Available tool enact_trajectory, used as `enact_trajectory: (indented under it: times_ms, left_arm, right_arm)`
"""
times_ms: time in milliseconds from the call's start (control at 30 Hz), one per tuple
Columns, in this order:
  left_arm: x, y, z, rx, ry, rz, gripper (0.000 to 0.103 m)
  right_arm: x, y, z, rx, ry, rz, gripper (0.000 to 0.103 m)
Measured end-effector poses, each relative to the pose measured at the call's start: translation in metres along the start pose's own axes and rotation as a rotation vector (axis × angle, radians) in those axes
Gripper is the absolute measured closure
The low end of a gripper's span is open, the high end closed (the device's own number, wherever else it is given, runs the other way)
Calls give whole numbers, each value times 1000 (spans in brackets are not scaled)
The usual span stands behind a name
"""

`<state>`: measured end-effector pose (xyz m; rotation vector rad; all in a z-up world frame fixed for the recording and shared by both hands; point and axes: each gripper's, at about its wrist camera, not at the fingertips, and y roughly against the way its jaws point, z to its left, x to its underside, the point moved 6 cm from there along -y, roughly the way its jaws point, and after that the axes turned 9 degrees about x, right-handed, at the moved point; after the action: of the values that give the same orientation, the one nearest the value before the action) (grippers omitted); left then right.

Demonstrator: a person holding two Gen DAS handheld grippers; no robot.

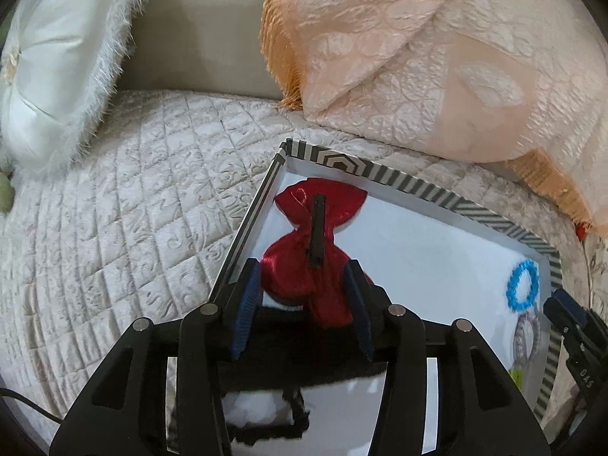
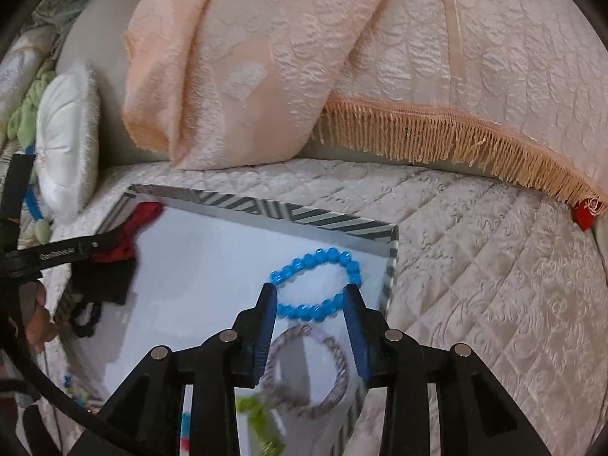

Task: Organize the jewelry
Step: 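Release the red bow into the tray with the left tool while the right tool releases the blue bracelet, then lift both open tools away from the tray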

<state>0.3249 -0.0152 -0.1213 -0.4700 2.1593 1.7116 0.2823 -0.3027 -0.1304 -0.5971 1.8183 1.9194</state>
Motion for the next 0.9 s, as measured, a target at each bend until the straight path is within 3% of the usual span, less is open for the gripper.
enact_trajectory:
  times_ms: [233,467,900]
  left_arm:
    - [23,39,-7,-15,-45,-34,58]
    - [54,79,-15,-19,-72,-66,58]
    - [124,135,-25,-33,-111,-116,58]
  right_arm:
    - [23,37,17,-34,19,-11,69]
    - [51,79,38,-1,14,-58,69]
    - [109,126,69,0,-3,-44,68]
